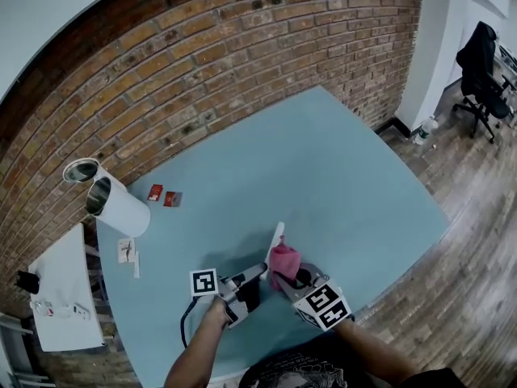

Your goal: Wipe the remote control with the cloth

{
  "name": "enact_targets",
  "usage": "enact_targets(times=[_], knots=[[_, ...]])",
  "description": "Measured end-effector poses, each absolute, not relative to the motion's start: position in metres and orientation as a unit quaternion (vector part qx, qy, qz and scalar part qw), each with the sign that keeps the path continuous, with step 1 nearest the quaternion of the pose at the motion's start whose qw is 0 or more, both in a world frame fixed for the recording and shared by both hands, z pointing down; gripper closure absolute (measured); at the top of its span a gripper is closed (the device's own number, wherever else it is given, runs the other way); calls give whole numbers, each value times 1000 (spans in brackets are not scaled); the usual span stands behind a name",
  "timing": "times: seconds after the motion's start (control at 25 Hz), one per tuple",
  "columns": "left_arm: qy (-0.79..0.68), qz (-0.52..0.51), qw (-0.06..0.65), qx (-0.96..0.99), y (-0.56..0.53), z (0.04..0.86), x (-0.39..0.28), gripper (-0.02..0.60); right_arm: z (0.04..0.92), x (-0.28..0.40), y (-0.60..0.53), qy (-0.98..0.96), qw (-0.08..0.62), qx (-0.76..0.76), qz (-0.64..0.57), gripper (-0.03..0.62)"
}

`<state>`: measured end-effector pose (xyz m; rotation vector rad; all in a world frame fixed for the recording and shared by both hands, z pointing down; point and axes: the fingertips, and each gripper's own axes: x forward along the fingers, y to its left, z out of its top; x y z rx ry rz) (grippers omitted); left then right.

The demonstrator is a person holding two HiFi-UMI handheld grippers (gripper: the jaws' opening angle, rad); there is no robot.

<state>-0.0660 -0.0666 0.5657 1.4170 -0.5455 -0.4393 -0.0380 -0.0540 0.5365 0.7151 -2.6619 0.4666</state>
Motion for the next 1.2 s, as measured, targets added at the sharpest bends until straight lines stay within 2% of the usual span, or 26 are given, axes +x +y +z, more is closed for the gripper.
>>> enact_targets(times=[0.48,0.84,1.0,1.2], knots=[[-286,-261,695,605,-85,556,-58,308,519,-41,-39,-941,143,269,149,528],[-296,-285,702,581,-89,554,-57,308,515,-52,-33,-946,165,255,109,528],[-299,-254,692,606,-85,556,-62,308,515,-55,-30,-949,167,243,108,528],[-315,-140,658,669,-75,566,-78,308,515,-40,-46,-943,153,269,121,528]])
